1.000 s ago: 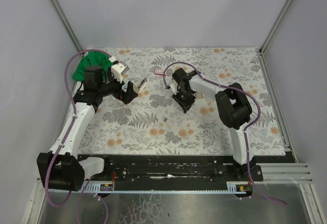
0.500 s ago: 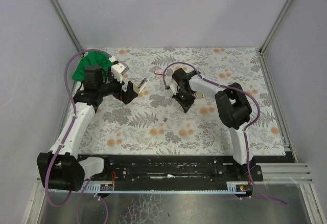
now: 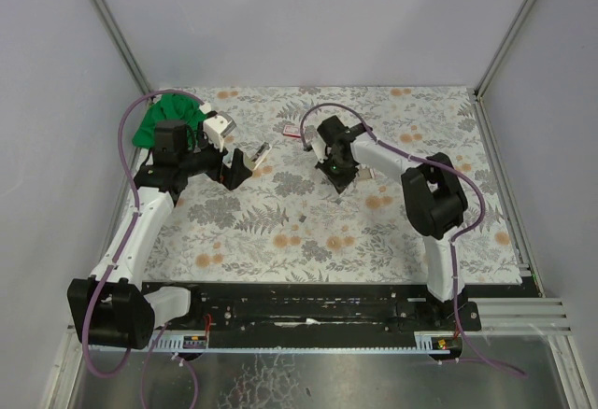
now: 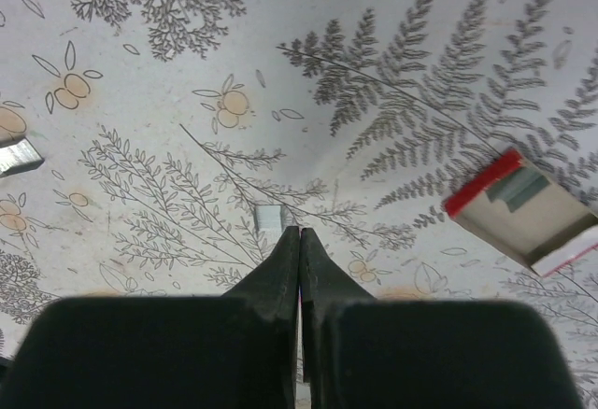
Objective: Unload the staples from the stapler
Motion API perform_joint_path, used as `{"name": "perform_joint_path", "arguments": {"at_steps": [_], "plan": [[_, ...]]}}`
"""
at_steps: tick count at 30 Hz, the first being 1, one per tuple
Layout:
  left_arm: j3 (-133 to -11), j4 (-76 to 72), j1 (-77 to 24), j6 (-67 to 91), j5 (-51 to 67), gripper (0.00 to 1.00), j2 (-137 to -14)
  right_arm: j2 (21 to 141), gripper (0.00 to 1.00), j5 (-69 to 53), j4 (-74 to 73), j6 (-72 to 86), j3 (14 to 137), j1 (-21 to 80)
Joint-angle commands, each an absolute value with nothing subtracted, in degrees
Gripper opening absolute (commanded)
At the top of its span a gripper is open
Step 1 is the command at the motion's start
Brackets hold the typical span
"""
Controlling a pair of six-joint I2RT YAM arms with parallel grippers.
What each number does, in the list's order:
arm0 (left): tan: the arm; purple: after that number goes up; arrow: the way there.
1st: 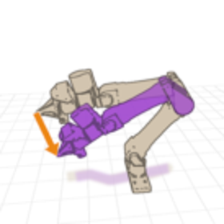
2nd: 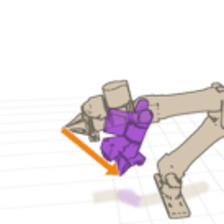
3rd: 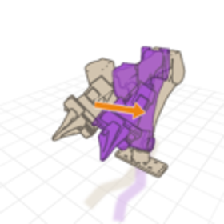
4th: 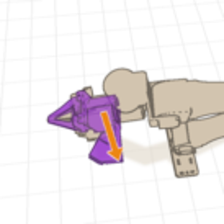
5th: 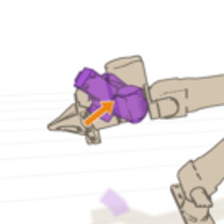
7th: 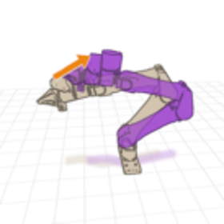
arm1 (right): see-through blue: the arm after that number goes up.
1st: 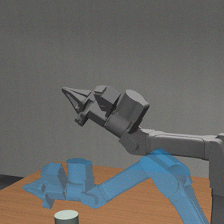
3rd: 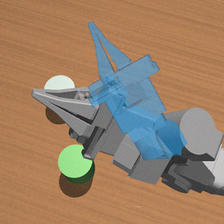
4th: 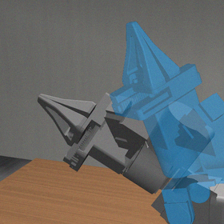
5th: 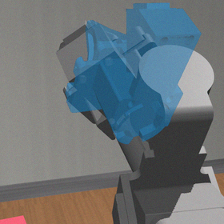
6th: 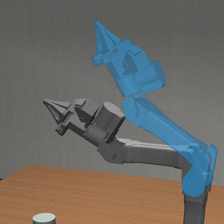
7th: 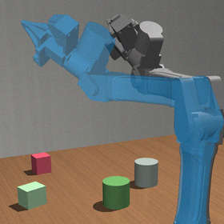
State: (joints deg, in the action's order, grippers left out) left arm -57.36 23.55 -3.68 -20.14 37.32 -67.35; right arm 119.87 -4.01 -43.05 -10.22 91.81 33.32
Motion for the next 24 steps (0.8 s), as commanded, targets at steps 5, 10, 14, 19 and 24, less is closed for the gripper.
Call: {"name": "perform_joint_path", "arguments": {"at_steps": [5,10,14,19,24], "plan": [[-56.9,20.3,-3.1,-19.5,38.8,1.0,-67.4,116.7,0.0,-6.2,-44.4,-10.8,94.3,31.3],[-56.9,20.3,-3.0,-19.4,38.8,1.0,-67.5,119.0,0.14,-8.0,-47.0,-11.5,94.3,31.4],[-57.0,20.3,-3.0,-19.4,38.8,1.0,-67.4,119.8,0.24,-9.0,-47.2,-11.6,94.4,31.7],[-57.0,20.3,-3.0,-19.3,38.8,1.0,-67.6,120.5,0.25,-9.8,-46.4,-11.3,94.3,32.2],[-56.9,20.3,-3.0,-19.3,38.8,1.0,-67.6,121.9,0.25,-10.6,-46.4,-11.1,94.4,32.6]]}}
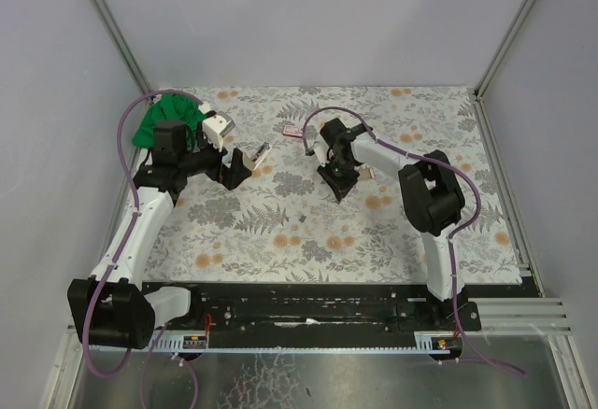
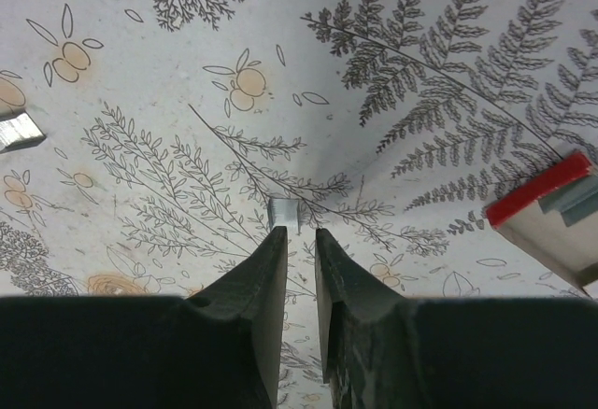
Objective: Unload the staples from the stapler
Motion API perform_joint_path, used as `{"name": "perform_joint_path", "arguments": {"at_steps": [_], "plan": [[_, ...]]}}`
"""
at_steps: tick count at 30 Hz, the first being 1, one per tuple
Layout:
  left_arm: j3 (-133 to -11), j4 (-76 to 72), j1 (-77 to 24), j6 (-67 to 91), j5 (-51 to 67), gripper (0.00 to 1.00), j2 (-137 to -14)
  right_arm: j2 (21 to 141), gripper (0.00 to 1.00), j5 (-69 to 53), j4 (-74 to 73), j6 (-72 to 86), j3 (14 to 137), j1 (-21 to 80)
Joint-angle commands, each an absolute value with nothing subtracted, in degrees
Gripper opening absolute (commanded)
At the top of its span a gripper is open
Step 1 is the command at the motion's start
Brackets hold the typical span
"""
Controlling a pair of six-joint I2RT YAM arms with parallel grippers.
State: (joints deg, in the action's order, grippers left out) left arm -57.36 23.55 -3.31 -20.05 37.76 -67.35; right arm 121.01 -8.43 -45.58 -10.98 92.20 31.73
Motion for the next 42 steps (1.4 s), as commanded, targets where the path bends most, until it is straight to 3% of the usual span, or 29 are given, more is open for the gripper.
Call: {"name": "perform_joint_path", "arguments": {"at_steps": [1,24,29,42], "plan": [[-57.0,20.3,-3.0,-19.4,38.8,1.0,-67.6,122.0,0.25,-10.9,-46.3,-11.0,94.3,32.6],[-56.9,20.3,-3.0,-19.3,39.2,1.0,-68.0,123.9,0.18,-8.7,-47.2,-11.4,94.3,33.0],[-56.9,20.2,-3.0,-19.2,39.1,1.0,-68.0,124.6,0.0,-7.3,-48.0,-11.7,95.7,33.0],[-56.8,20.2,-3.0,-19.3,39.1,1.0,-68.0,119.7,0.0,-10.1,-45.5,-11.2,95.5,33.0]]}}
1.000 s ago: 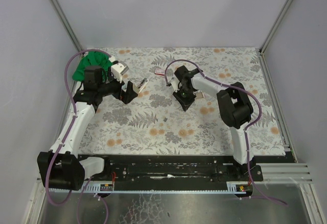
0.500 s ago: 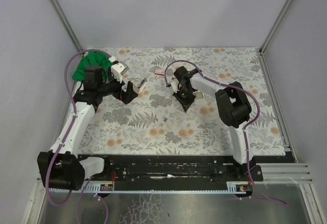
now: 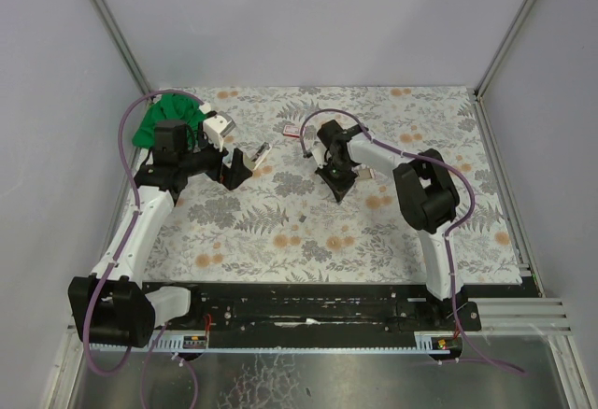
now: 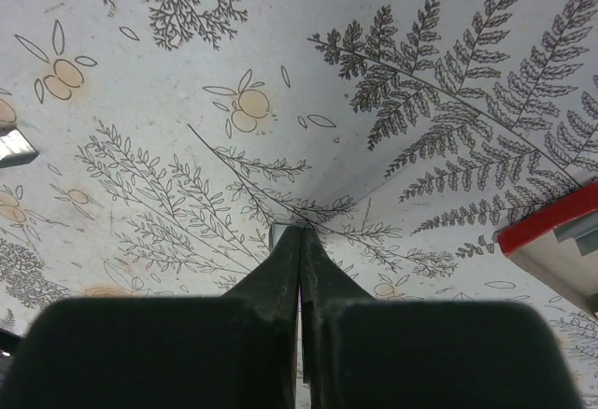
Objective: Unload the staples from the stapler
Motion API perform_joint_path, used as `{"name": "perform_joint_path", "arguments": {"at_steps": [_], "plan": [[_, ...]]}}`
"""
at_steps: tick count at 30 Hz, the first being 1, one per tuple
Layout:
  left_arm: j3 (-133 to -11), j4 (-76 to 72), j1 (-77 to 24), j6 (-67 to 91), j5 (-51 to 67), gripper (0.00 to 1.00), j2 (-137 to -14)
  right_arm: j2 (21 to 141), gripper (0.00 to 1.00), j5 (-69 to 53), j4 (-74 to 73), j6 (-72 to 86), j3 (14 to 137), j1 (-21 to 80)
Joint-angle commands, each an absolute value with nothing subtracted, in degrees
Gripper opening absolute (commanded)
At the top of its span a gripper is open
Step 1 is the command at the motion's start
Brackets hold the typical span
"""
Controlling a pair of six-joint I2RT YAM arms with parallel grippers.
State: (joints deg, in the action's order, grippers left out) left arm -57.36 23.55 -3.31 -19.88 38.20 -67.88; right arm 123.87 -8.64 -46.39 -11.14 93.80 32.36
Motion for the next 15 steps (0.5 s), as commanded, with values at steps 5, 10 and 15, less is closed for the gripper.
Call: {"name": "perform_joint_path", "arguments": {"at_steps": [5,10,15], "plan": [[-56.8,20.2,-3.0,-19.3,39.0,1.0,-67.9,117.8,0.0,-11.2,-44.6,-10.6,94.7,33.0],[-56.8,20.2,-3.0,-19.2,39.1,1.0,-67.8,116.8,0.0,-9.8,-43.4,-10.0,94.7,33.0],[-56.9,20.2,-3.0,-19.2,39.0,1.0,-67.7,115.9,0.0,-7.4,-42.0,-9.3,94.7,31.7]]}}
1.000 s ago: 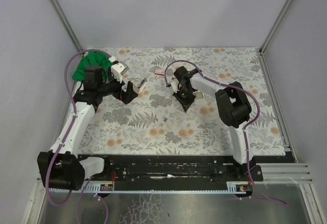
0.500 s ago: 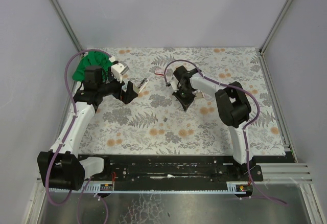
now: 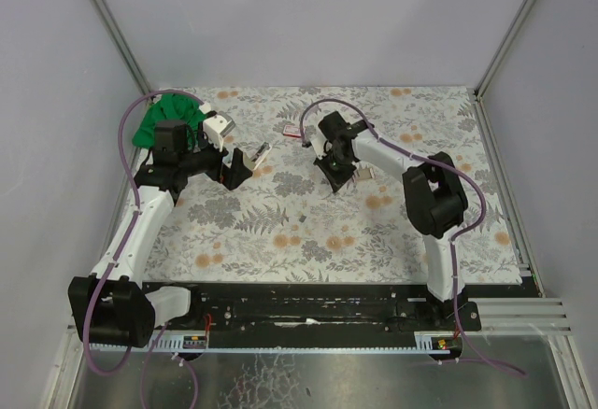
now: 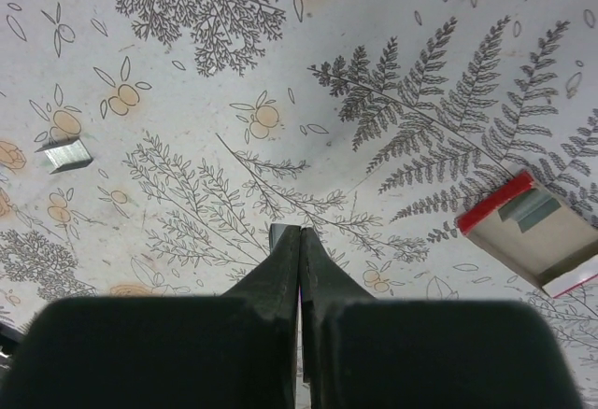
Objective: Unload the staples from the stapler
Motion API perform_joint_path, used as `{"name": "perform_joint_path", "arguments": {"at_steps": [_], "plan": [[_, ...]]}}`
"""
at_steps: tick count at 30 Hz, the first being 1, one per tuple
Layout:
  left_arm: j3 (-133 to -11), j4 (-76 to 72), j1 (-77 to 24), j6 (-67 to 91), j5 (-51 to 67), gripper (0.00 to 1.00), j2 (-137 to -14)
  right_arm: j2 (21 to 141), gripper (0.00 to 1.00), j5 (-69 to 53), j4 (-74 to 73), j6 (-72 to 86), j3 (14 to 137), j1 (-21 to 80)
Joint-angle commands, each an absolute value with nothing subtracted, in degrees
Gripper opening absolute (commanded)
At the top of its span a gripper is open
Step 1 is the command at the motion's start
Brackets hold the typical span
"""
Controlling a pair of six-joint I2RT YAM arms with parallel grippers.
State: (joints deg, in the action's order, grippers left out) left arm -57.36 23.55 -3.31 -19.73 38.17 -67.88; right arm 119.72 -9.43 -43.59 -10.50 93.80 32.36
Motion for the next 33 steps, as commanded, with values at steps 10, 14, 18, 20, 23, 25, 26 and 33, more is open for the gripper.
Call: {"name": "perform_joint_path", "arguments": {"at_steps": [10,14,18,20,23,25,26,33], "plan": [[-56.9,20.2,-3.0,-19.2,39.1,1.0,-67.8,114.4,0.0,-1.9,-37.5,-7.1,93.0,26.1],[-56.8,20.2,-2.9,-19.2,39.0,1.0,-67.8,113.6,0.0,0.2,-34.7,-5.8,91.4,23.9],[-56.9,20.2,-2.9,-19.2,39.2,1.0,-67.8,113.6,0.0,0.4,-33.5,-5.6,90.7,21.9],[-56.9,20.2,-3.0,-19.2,39.1,1.0,-67.9,113.4,0.0,-0.8,-33.6,-6.2,90.3,21.9],[-56.9,20.2,-2.9,-19.2,39.2,1.0,-68.0,113.0,0.0,-4.4,-34.2,-6.4,90.0,22.0],[-56.9,20.2,-2.9,-19.1,39.2,1.0,-68.2,112.9,0.04,-5.0,-34.5,-6.5,90.0,22.4],[-56.9,20.2,-2.9,-19.1,39.2,1.0,-68.3,112.6,0.06,-5.2,-34.3,-6.7,89.7,22.7],[-57.0,20.2,-2.9,-19.1,39.0,1.0,-68.1,112.3,0.32,-5.3,-34.2,-8.5,88.7,26.4]]}}
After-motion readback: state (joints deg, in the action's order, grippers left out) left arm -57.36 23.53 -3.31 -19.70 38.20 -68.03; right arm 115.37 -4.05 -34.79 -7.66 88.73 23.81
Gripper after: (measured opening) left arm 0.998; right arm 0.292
